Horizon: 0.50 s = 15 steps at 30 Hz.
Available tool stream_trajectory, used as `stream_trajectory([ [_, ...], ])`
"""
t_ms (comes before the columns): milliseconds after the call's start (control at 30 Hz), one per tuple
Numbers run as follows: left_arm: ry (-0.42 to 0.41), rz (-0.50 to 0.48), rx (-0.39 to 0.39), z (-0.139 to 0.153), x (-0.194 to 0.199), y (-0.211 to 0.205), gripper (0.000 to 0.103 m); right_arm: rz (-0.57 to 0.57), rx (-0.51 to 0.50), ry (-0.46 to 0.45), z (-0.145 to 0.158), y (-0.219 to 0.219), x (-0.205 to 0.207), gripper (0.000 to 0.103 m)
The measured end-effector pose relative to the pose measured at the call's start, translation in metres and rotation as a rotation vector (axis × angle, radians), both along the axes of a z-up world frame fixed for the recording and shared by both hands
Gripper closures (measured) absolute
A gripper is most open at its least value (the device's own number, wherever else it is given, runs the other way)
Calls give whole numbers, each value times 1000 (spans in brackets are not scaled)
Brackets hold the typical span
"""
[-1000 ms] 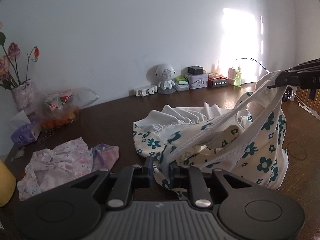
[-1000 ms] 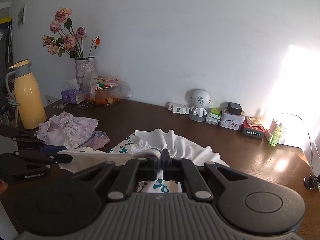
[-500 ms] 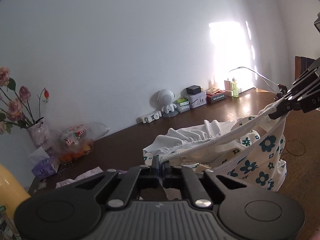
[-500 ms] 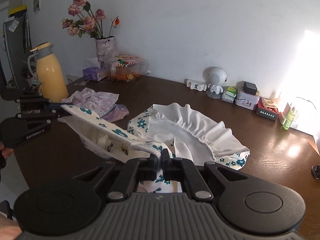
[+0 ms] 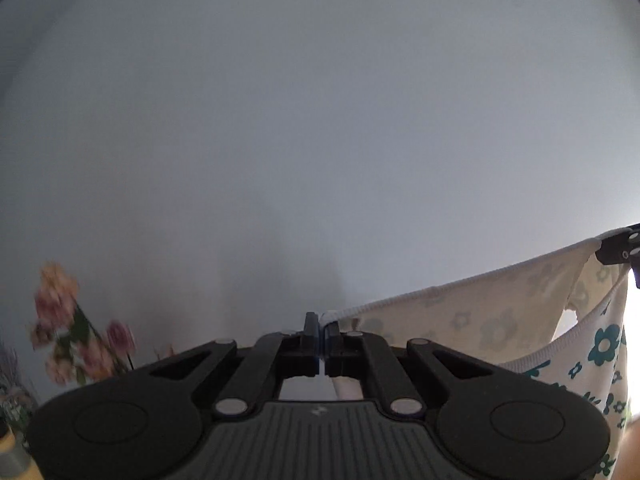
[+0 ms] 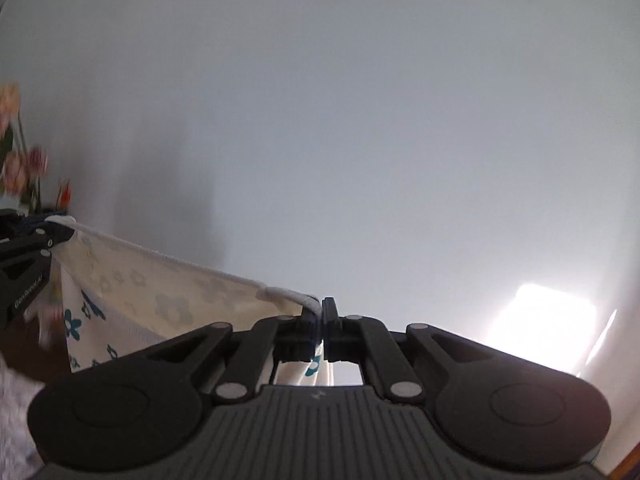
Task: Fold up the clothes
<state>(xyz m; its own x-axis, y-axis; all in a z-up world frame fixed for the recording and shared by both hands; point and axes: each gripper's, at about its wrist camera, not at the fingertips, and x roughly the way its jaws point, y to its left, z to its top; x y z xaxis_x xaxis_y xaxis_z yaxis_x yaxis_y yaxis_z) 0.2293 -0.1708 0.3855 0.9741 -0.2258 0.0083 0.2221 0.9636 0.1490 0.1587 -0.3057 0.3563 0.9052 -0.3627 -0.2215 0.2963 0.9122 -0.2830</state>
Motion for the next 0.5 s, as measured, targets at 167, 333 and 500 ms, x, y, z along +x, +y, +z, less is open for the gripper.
stream_trajectory([
  [167, -181, 30, -73, 69, -31, 15, 102, 32, -129, -255, 91, 10, -28, 101],
  [333, -160, 47, -23, 51, -47, 23, 101, 80, -148, -261, 89, 4, -35, 101],
  [500, -114, 71, 64, -23, -81, 27, 101, 152, -144, -118, 18, 2, -48, 101],
])
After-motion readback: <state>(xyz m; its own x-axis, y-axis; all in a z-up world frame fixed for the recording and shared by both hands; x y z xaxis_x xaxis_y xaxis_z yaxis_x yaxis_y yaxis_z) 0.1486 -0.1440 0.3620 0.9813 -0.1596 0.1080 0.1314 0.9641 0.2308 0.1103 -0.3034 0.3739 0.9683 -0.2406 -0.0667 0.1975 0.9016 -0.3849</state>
